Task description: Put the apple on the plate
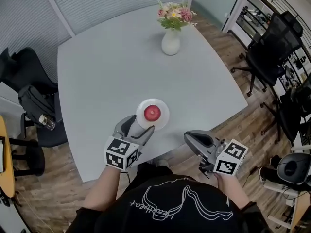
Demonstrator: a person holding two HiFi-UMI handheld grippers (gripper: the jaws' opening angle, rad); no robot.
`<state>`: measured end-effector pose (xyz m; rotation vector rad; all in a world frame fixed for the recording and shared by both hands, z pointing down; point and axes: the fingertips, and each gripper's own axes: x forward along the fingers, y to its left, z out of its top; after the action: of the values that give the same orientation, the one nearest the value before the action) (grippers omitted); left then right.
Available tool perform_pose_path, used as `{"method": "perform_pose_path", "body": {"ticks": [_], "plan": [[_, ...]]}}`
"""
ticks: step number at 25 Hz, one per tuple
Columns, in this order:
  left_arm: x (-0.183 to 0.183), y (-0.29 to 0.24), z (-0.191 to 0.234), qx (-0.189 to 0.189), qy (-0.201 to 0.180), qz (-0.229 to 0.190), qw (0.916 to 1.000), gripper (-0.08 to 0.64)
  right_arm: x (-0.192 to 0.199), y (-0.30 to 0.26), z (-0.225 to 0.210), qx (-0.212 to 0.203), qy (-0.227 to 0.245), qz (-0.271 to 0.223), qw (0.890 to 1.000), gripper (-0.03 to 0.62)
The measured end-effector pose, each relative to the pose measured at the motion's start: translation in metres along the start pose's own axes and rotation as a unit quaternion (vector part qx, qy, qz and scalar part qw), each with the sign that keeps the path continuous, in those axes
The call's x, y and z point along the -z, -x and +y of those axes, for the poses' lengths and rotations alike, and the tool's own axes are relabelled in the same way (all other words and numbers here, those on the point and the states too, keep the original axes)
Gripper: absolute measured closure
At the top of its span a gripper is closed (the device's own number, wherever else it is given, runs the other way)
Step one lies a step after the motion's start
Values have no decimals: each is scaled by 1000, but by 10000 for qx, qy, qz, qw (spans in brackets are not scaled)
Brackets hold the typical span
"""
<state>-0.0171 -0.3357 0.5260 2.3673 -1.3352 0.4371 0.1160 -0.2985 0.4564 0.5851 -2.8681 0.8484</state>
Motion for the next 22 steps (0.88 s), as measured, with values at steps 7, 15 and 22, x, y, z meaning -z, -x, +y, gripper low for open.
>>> {"method": "perform_pose_path", "body": {"ticks": [7, 15, 22], "plan": [[-49, 56, -45, 463, 277, -629, 9966, 357, -16, -10, 27, -353, 261, -23, 9990, 583], [-75, 92, -105, 995, 72, -789, 9919, 539, -31, -5, 60, -651, 723, 13, 9953, 583], [-84, 106, -118, 956, -55, -900, 9913, 546, -34, -1, 68, -632, 864, 21, 9943, 583]]}}
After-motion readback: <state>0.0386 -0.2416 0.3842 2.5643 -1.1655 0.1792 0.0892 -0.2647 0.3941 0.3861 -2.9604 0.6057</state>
